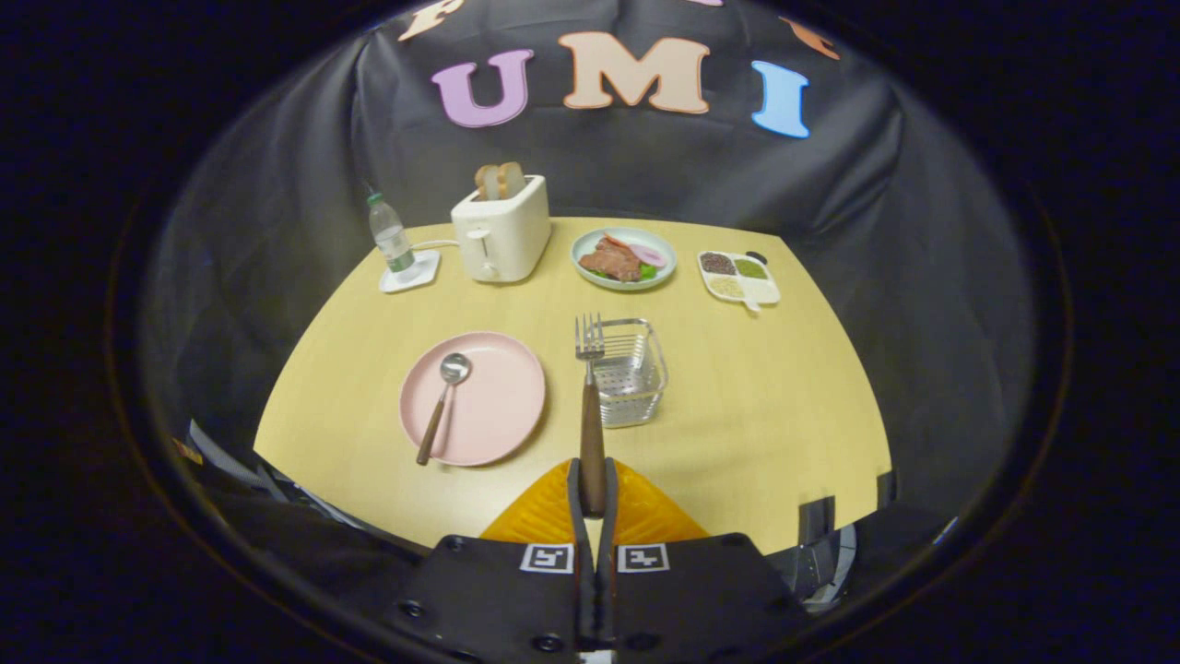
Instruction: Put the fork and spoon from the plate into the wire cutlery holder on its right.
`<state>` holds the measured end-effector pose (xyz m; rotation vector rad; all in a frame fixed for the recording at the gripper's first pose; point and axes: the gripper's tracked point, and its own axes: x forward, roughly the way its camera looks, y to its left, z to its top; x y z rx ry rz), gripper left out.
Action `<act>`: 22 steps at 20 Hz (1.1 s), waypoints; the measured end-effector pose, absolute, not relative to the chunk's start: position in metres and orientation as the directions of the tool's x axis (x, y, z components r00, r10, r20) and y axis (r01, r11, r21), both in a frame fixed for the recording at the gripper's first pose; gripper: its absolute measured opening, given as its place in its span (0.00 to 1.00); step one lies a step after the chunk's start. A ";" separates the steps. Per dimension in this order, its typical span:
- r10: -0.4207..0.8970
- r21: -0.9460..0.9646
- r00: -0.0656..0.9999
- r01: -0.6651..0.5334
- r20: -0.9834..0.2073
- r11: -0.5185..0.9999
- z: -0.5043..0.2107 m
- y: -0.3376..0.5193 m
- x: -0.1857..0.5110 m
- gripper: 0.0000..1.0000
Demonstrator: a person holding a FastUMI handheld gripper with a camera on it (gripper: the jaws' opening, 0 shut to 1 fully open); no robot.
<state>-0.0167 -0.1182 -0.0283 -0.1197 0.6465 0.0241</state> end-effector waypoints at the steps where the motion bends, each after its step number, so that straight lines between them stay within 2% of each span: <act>1: -0.028 -0.116 0.787 -0.056 -0.616 0.992 -0.026 -0.127 -0.015 0.03; 4: -0.056 -0.161 0.742 -0.071 -0.668 0.984 -0.024 -0.143 -0.007 0.04; 11: -0.051 -0.111 0.594 -0.065 -0.803 0.992 -0.049 -0.146 0.014 0.03; 19: -0.056 -0.123 0.540 -0.088 -0.840 0.989 -0.064 -0.136 0.035 0.04; 22: -0.047 -0.119 0.543 -0.098 -0.838 0.988 -0.064 -0.134 0.041 0.09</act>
